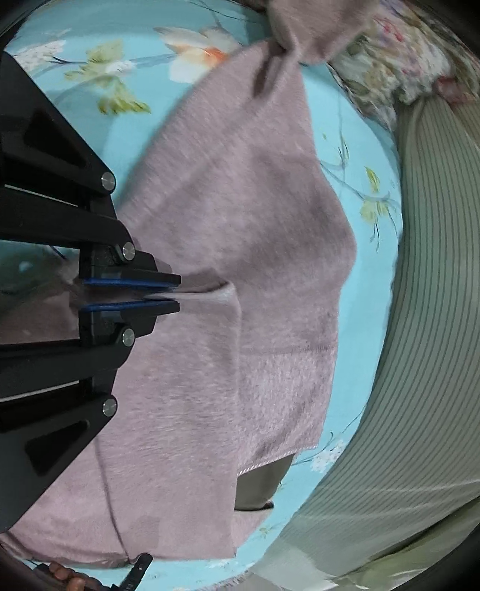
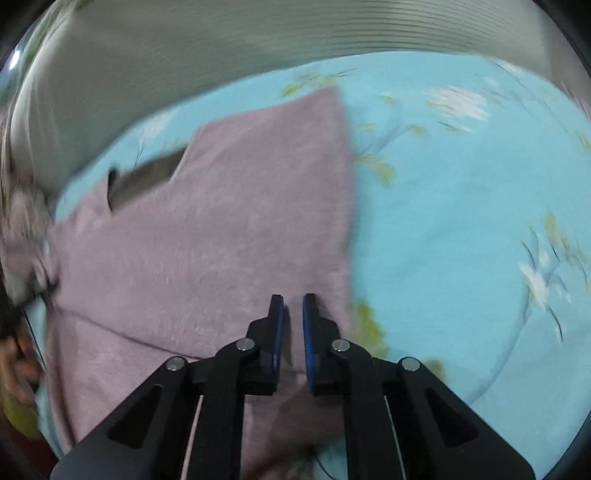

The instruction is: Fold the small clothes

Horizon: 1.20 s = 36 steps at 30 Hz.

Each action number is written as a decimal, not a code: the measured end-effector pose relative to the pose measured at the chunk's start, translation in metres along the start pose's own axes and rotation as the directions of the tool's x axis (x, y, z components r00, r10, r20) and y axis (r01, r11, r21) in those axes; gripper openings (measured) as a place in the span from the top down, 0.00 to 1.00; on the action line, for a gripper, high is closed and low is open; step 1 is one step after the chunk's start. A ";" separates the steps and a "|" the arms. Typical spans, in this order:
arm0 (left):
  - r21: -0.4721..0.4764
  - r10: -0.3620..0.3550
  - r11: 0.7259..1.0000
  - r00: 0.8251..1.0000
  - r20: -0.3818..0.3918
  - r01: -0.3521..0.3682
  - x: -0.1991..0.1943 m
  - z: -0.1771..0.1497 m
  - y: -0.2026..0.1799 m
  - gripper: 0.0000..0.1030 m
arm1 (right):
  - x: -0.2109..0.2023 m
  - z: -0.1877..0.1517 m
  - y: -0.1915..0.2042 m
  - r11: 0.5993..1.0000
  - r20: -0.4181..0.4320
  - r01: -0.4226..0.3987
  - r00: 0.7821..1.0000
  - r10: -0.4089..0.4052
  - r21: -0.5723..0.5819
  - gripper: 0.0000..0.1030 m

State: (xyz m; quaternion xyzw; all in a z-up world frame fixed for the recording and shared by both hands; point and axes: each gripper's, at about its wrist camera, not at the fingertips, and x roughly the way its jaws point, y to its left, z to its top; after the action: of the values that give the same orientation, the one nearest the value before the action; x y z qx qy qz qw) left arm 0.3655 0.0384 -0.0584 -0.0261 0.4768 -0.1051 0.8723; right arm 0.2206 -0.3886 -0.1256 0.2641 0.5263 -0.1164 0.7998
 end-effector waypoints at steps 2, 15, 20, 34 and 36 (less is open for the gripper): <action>-0.020 0.005 1.000 1.000 0.017 -0.004 -0.011 -0.004 0.011 0.84 | -0.018 -0.004 0.004 0.998 0.043 -0.067 0.997 0.066 0.016 0.85; -0.342 0.194 0.929 0.974 0.115 -0.145 -0.074 0.015 0.163 0.39 | -0.059 -0.056 0.068 0.945 -0.004 -0.305 0.952 0.307 -0.117 0.50; -0.487 0.297 0.850 0.946 0.130 -0.200 -0.091 0.028 0.232 0.35 | -0.056 -0.071 0.082 0.935 -0.031 -0.331 0.944 0.329 -0.124 0.50; -0.479 0.443 0.819 0.879 0.178 -0.316 -0.096 0.100 0.273 0.96 | -0.034 -0.088 0.115 0.925 -0.110 -0.345 0.937 0.330 -0.162 0.50; -0.487 0.444 0.819 0.874 0.200 -0.304 -0.102 0.095 0.273 0.97 | -0.036 -0.092 0.115 0.921 -0.109 -0.351 0.935 0.337 -0.169 0.50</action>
State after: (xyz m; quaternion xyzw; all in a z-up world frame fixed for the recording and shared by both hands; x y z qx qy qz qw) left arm 0.4349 0.3212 0.0372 -0.1435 0.3432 0.1863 0.9093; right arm 0.1873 -0.2463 -0.0863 0.2809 0.5110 0.0860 0.8078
